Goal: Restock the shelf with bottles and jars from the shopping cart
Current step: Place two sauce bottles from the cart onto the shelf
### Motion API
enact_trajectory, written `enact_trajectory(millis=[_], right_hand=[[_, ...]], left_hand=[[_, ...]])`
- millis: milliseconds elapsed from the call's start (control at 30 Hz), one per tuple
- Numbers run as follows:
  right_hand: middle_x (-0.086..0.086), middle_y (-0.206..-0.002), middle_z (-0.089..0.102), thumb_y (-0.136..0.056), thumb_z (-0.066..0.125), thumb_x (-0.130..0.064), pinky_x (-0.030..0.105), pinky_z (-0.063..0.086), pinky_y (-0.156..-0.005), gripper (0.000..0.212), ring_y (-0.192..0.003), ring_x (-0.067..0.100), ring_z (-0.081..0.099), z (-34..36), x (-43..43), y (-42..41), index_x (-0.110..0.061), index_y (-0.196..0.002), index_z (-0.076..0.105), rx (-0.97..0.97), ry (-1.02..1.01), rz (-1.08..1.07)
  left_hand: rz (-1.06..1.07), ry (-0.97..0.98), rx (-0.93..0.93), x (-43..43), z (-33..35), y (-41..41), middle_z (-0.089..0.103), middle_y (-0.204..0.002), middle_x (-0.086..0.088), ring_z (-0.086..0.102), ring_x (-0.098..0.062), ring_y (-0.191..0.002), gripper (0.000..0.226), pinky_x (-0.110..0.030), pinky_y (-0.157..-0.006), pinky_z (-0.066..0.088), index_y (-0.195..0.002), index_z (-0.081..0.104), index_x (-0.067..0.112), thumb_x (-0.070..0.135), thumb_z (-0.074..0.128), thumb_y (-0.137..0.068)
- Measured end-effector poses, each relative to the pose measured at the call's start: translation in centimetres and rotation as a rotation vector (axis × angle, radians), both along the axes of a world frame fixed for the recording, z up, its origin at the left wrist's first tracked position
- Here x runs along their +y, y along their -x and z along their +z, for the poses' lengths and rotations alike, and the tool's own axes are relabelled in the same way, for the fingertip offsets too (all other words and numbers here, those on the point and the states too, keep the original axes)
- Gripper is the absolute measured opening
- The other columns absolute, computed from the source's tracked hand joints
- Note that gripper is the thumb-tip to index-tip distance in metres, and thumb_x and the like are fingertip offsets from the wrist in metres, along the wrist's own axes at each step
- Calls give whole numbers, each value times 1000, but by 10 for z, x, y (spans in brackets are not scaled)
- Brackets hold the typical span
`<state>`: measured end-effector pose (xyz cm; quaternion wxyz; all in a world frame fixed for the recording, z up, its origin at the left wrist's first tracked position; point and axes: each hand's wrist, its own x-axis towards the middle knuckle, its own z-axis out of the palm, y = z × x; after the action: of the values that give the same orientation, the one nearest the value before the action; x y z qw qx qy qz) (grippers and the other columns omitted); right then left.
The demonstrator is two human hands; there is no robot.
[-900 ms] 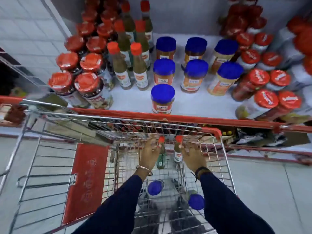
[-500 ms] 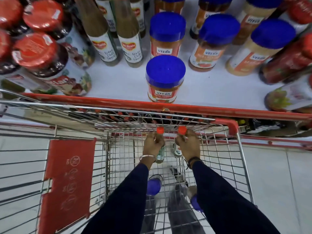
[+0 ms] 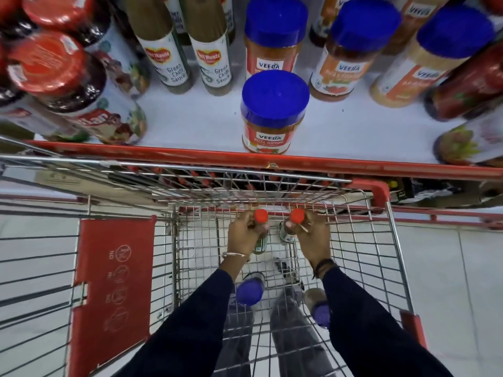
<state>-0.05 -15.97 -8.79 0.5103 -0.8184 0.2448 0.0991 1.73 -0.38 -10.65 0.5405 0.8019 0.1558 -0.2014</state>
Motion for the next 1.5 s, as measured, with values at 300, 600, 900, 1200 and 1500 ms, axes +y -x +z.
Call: enact_trajectory(millis=[300, 600, 900, 1200, 1500], right_hand=[[0, -94, 69, -73, 76, -9, 3, 46, -73, 28, -83, -6, 63, 98, 15, 30, -13, -99, 65, -109, -158, 49], [-18, -94, 69, -70, 78, -12, 6, 47, -79, 37, -87, -11, 63, 231, 42, 36, -35, -95, 63, -371, -224, 169], [-17, -94, 67, -71, 77, -8, 6, 48, -77, 41, -82, -11, 62, 330, 81, -14, -30, -103, 63, -681, -259, 213], [0, -105, 67, -75, 73, -7, 29, 51, -93, 42, -99, 16, 64, 328, 115, -72, -16, -114, 60, -688, -186, 215], [-2, -103, 67, -76, 72, -7, 18, 50, -87, 43, -97, 12, 64, 295, 123, -96, -14, -116, 59, -592, -104, 253]], left_hand=[[98, 33, -211, 34, 100, 33, 67, -81, 9, 65, -16, -80, 38, -32, -79, 53, -79, 59, 39, 8, 78, -67], [228, 123, -504, 71, 238, 47, 70, -81, 7, 67, -5, -77, 29, -26, -75, 55, -82, 64, 33, 10, 77, -70], [300, 60, -795, 103, 337, 5, 69, -84, 8, 67, -15, -85, 31, -25, -79, 52, -85, 63, 34, 15, 80, -67], [294, -222, -844, 113, 339, -53, 66, -81, 4, 61, -12, -73, 33, -21, -65, 45, -91, 65, 11, 28, 80, -66], [230, -277, -745, 113, 313, -71, 73, -94, -9, 61, -11, -80, 41, -18, -71, 43, -94, 63, 7, 30, 81, -65]])
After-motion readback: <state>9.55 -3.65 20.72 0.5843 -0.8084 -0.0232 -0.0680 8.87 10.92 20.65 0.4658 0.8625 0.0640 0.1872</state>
